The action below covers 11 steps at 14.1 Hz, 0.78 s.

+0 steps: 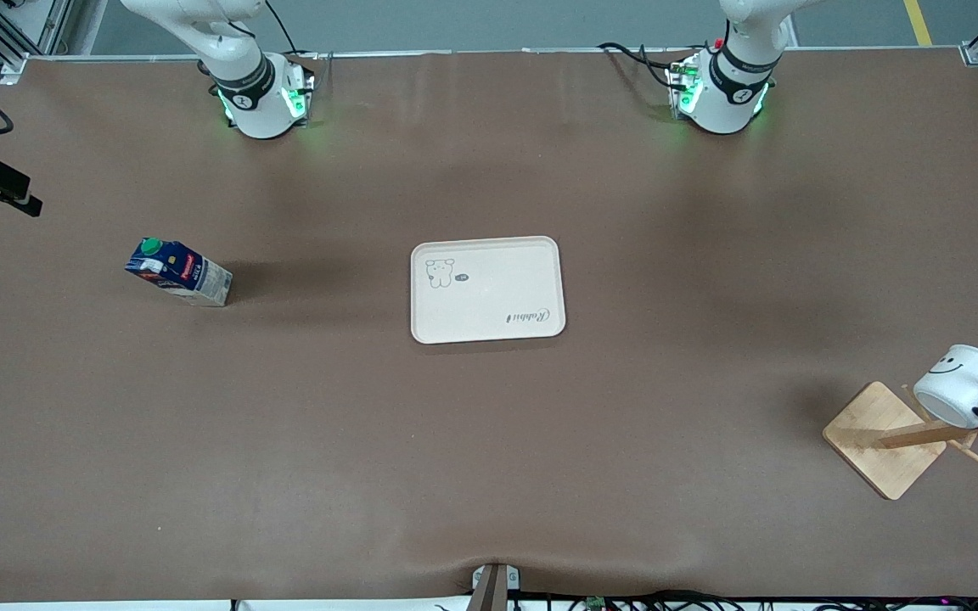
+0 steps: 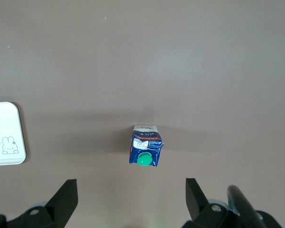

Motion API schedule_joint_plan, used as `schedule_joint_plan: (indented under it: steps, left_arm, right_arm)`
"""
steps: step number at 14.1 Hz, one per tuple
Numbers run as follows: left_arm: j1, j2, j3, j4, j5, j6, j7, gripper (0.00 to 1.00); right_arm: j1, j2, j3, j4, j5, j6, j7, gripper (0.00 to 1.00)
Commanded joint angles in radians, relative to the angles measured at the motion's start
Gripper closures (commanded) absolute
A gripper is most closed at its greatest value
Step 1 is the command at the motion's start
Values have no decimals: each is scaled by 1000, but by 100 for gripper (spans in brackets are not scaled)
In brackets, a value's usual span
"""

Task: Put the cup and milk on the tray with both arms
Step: 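Reach the left gripper toward the white mug on the wooden stand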

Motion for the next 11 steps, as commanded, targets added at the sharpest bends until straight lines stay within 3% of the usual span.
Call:
schedule_joint_plan:
  steps: [1, 5, 8, 11]
  left_arm:
    - [8, -38, -34, -127, -13, 142, 39, 0]
    - [13, -38, -43, -306, -16, 449, 206, 0]
    - [8, -34, -46, -310, -25, 463, 218, 0]
    - [5, -11, -71, -299, -109, 498, 276, 0]
  right_arm:
    - [-22, 9, 5, 4, -2, 2, -13, 0]
    - [-27, 16, 5, 6, 1, 4, -13, 0]
    - [-27, 18, 5, 6, 1, 5, -13, 0]
    - [-27, 21, 5, 8, 3, 7, -13, 0]
